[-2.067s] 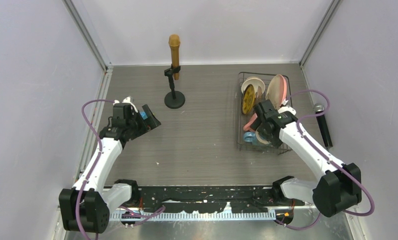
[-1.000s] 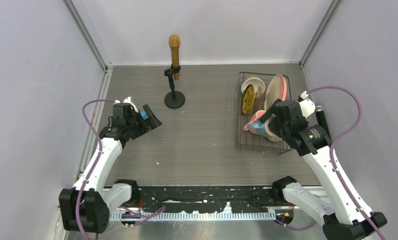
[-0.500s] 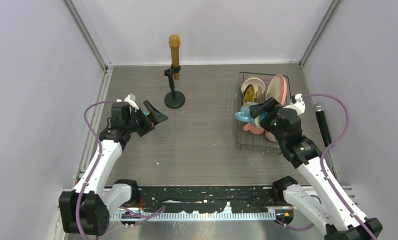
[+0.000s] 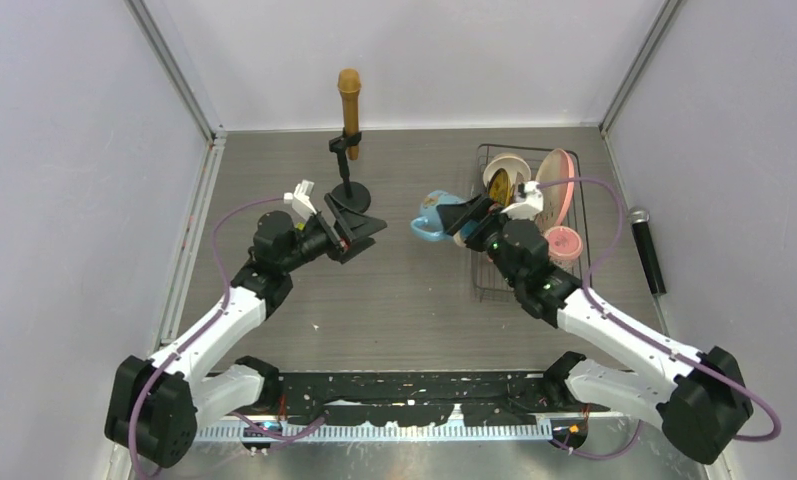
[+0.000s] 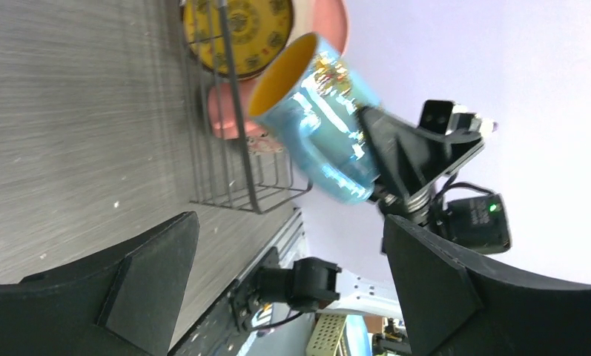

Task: Unload the mixed dishes from the dish rack
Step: Pick up the cup from the dish rack, then place the cup at the center of the board.

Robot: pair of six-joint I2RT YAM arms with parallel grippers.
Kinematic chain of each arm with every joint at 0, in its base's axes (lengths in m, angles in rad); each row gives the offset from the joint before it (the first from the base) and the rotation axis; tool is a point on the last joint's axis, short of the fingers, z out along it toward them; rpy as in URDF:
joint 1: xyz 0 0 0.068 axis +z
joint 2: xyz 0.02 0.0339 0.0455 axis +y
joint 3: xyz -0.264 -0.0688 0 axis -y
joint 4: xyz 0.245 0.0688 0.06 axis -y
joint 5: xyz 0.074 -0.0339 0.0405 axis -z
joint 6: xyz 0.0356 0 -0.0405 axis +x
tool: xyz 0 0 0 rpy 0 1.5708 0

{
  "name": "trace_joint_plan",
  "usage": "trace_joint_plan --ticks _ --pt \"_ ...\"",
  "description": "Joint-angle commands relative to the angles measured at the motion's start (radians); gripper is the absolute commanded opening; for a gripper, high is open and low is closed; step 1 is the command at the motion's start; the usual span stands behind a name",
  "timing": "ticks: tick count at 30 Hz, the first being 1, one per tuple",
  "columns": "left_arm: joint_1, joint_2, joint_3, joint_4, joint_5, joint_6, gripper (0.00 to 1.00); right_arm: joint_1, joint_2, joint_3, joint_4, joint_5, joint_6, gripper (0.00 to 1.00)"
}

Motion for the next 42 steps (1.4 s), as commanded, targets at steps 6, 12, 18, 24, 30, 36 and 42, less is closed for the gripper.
trace_joint_plan --ticks 6,12,18,24,30,36,42 --pt "-0.095 0.077 -0.037 0.282 -0.160 -0.206 0.94 0.187 0.121 -0.039 0.583 0.210 -0.117 0.35" --pt "-0.109 0.111 -0.028 0.257 -0.155 -0.216 0.90 0.214 0.179 -0.037 0.677 0.271 -0.162 0.34" --pt "-0.125 0.119 -0.031 0.235 -0.215 -0.235 0.88 0.238 0.227 -0.050 0.783 0.312 -0.189 0.33" --pt "-0.172 0.133 -0.023 0.244 -0.338 -0.248 0.83 0.300 0.304 -0.077 0.948 0.378 -0.259 0.33" --pt "-0.174 0.168 -0.027 0.291 -0.339 -0.271 0.69 0.335 0.341 -0.089 1.039 0.407 -0.296 0.32" --pt "-0.175 0.195 -0.042 0.331 -0.338 -0.297 0.48 0.348 0.355 -0.079 1.041 0.408 -0.295 0.32" --pt "-0.180 0.223 -0.036 0.385 -0.321 -0.302 0.25 0.356 0.372 -0.078 1.049 0.412 -0.289 0.32"
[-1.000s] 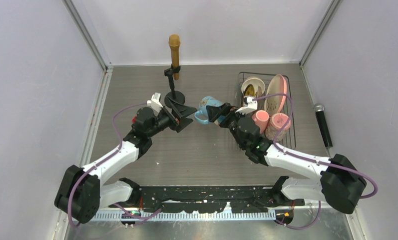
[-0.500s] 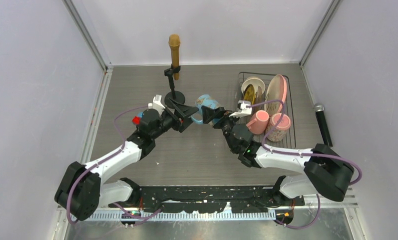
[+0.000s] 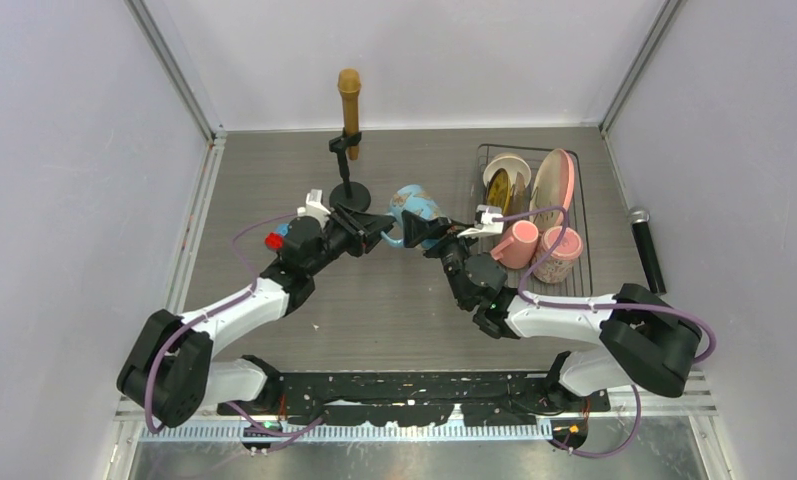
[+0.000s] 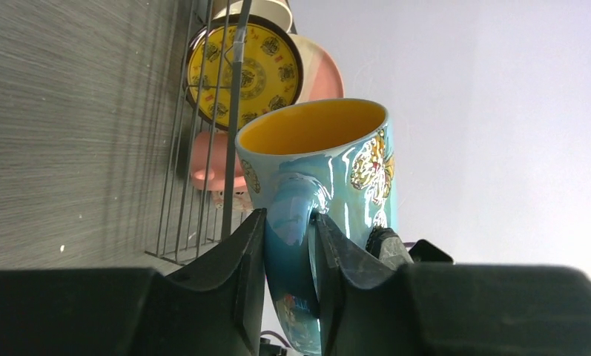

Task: Unload the mixed dishes from the dish rack
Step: Place the cup at the center of the board.

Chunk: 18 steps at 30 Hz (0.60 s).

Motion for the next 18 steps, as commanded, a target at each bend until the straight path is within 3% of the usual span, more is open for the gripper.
trace_joint_plan --ticks 1,4,5,9,11,13,14,15,18 --pt "-0.008 0.020 0.003 0.101 0.005 0.004 0.23 0.014 -0.002 0.040 0.192 0.023 0.012 0.32" --pt "-0.010 0.029 0.013 0.105 0.008 0.010 0.10 0.021 0.007 0.047 0.183 0.020 0.014 0.32" --pt "-0.010 0.034 0.016 0.105 0.010 0.011 0.01 0.021 0.010 0.050 0.181 0.020 0.013 0.32" --pt "-0.010 0.044 0.014 0.163 0.020 0.026 0.00 0.025 0.013 0.053 0.144 0.006 0.017 0.37" --pt "-0.010 0.039 0.009 0.193 0.013 0.037 0.00 0.025 0.001 0.047 0.096 -0.015 0.017 0.55" --pt "-0.010 0.016 0.018 0.172 -0.008 0.066 0.00 0.025 -0.024 0.040 0.027 -0.030 0.049 0.83" --pt "-0.010 0.003 0.026 0.142 -0.021 0.079 0.00 0.025 -0.046 0.041 -0.045 -0.036 0.064 0.90" --pt "-0.010 -0.009 0.033 0.122 -0.035 0.090 0.00 0.025 -0.058 0.049 -0.091 -0.046 0.101 0.97" --pt "-0.010 -0.035 0.033 0.131 -0.081 0.100 0.00 0.025 -0.107 0.071 -0.318 -0.085 0.181 0.99"
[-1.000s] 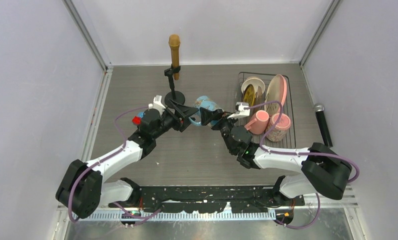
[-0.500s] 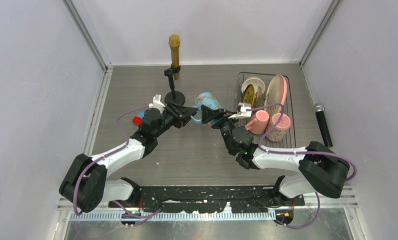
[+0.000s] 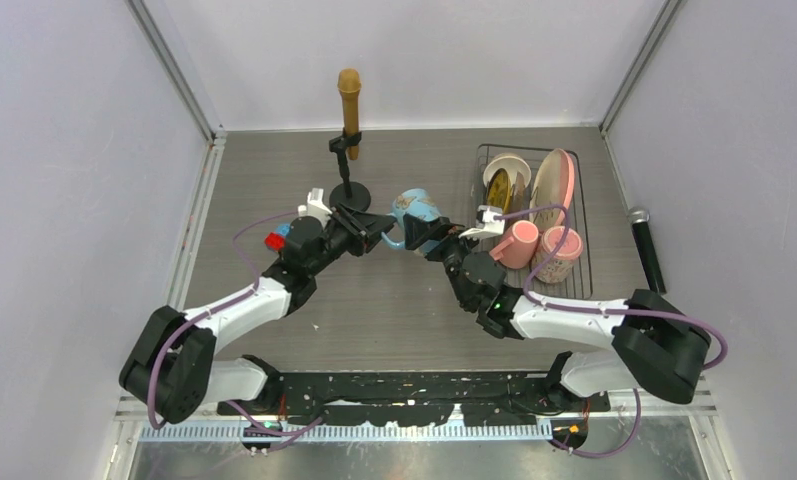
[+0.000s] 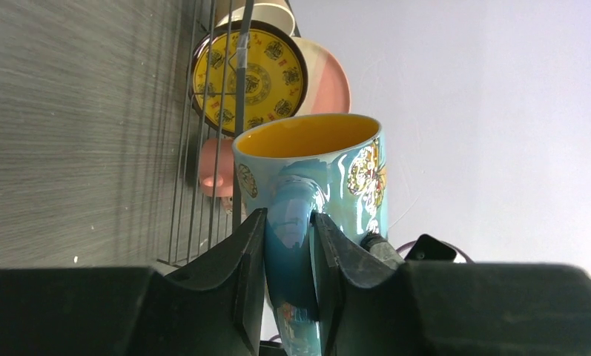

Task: Unload the mixed dishes from the dish rack
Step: Place the cup at the center of the board.

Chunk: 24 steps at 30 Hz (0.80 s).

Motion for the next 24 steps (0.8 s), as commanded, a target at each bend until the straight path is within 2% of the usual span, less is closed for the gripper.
trace_joint_plan --ticks 1,10,16,18,24 --pt "-0.012 -0.071 0.032 0.101 -0.081 0.072 0.00 0.020 -0.080 0.064 -0.204 -0.097 0.126 0.99" --pt "-0.010 -0.117 0.064 0.093 -0.038 0.191 0.00 0.020 -0.122 0.029 -0.274 -0.179 0.191 0.99" --pt "-0.011 -0.139 0.130 0.084 0.127 0.341 0.00 0.020 -0.148 0.041 -0.316 -0.238 0.152 0.99" --pt "-0.011 -0.152 0.159 0.041 0.193 0.415 0.00 0.019 -0.171 0.058 -0.364 -0.261 0.122 0.99" --pt "-0.011 -0.244 0.255 -0.238 0.391 0.733 0.00 0.014 -0.294 0.100 -0.592 -0.328 0.015 0.99"
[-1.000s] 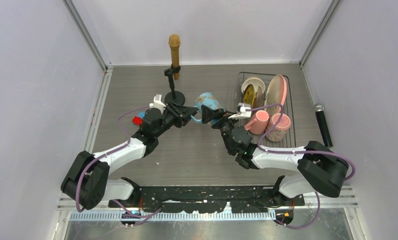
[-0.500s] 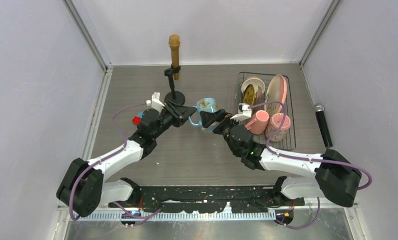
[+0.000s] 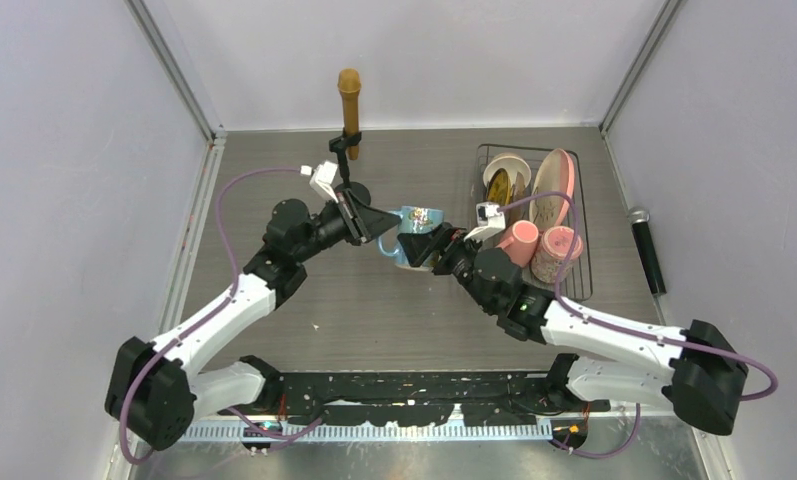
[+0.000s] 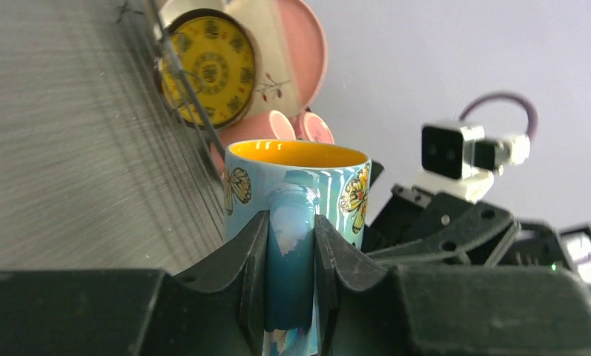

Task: Unload the mixed dishes from the dish rack
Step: Place the cup at the center of the board.

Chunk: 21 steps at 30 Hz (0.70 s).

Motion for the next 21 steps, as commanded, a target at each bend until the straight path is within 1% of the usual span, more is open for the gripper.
trace_joint_plan --ticks 1,4,7,9,12,15,17,21 --pt "-0.013 -0.099 0.119 -0.088 0.227 0.277 0.00 0.011 -0.081 0.062 -0.195 -0.105 -0.149 0.99" --pt "-0.013 -0.129 0.110 -0.095 0.291 0.369 0.00 0.005 -0.122 0.069 -0.254 -0.151 -0.223 1.00" --pt "-0.013 -0.172 0.076 -0.055 0.345 0.436 0.00 0.004 -0.146 0.081 -0.338 -0.217 -0.295 1.00" --pt "-0.013 -0.206 0.042 -0.008 0.362 0.469 0.00 0.004 -0.161 0.100 -0.399 -0.238 -0.342 1.00" --pt "-0.013 -0.255 -0.030 0.122 0.397 0.510 0.00 0.003 -0.180 0.124 -0.496 -0.276 -0.390 1.00" --pt "-0.013 -0.303 -0.080 0.200 0.452 0.543 0.00 0.003 -0.190 0.144 -0.564 -0.342 -0.431 1.00" --pt "-0.013 -0.331 -0.096 0.193 0.454 0.569 0.00 0.004 -0.196 0.158 -0.616 -0.380 -0.448 1.00" --pt "-0.013 -0.376 -0.113 0.130 0.403 0.641 0.00 0.003 -0.215 0.169 -0.693 -0.421 -0.478 1.00"
